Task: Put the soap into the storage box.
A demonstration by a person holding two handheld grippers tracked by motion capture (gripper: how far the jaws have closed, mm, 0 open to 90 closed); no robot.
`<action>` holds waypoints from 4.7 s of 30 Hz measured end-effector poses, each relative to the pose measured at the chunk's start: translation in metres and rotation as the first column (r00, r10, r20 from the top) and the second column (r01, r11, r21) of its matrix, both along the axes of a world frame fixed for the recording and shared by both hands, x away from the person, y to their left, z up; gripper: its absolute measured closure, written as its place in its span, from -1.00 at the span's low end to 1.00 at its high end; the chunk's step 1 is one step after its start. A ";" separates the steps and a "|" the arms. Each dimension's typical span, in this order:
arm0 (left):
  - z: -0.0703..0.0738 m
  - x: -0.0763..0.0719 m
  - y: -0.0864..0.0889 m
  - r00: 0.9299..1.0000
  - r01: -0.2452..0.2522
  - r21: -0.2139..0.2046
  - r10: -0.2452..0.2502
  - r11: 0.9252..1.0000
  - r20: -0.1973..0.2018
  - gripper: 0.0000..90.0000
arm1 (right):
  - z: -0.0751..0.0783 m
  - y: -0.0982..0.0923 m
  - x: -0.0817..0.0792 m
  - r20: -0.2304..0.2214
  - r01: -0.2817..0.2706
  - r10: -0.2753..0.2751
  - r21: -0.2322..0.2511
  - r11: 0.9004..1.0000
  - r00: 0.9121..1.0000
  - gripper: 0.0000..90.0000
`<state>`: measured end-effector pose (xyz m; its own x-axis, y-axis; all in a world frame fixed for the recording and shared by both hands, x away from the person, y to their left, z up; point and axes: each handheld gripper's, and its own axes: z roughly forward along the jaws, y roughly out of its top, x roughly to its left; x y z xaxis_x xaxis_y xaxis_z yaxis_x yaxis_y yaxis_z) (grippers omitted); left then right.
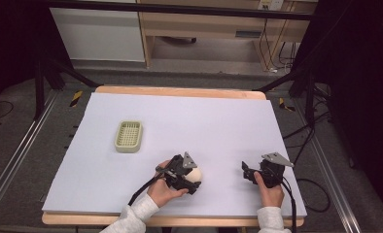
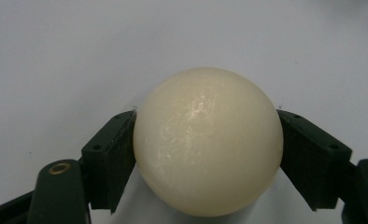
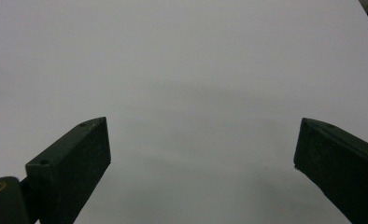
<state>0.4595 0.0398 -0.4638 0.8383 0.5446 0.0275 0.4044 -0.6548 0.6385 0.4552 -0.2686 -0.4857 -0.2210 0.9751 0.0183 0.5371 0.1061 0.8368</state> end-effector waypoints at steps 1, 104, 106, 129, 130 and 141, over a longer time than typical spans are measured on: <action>0.000 0.000 -0.001 1.000 -0.001 0.003 0.001 1.000 0.003 -0.47 | 0.000 0.000 0.000 -0.002 0.000 0.000 0.001 1.000 1.000 -0.91; 0.055 0.023 0.117 0.979 -0.197 -0.089 0.201 0.976 0.038 -0.46 | 0.000 0.000 0.000 0.005 -0.001 0.001 0.003 1.000 1.000 -0.91; 0.056 0.024 0.120 0.978 -0.202 -0.088 0.206 0.975 0.039 -0.46 | 0.000 0.000 0.000 0.005 -0.002 0.002 0.004 1.000 1.000 -0.91; 0.064 0.037 0.150 0.960 -0.268 -0.100 0.274 0.958 0.056 -0.46 | 0.000 -0.001 0.000 0.005 -0.003 0.003 0.004 1.000 1.000 -0.91; 0.065 0.039 0.152 0.959 -0.274 -0.101 0.280 0.956 0.052 -0.46 | 0.000 -0.001 0.000 0.005 -0.003 0.003 0.004 1.000 1.000 -0.91; 0.063 0.049 0.166 0.942 -0.325 -0.119 0.332 0.938 0.047 -0.46 | 0.000 -0.001 0.000 0.004 -0.003 0.003 0.005 1.000 1.000 -0.91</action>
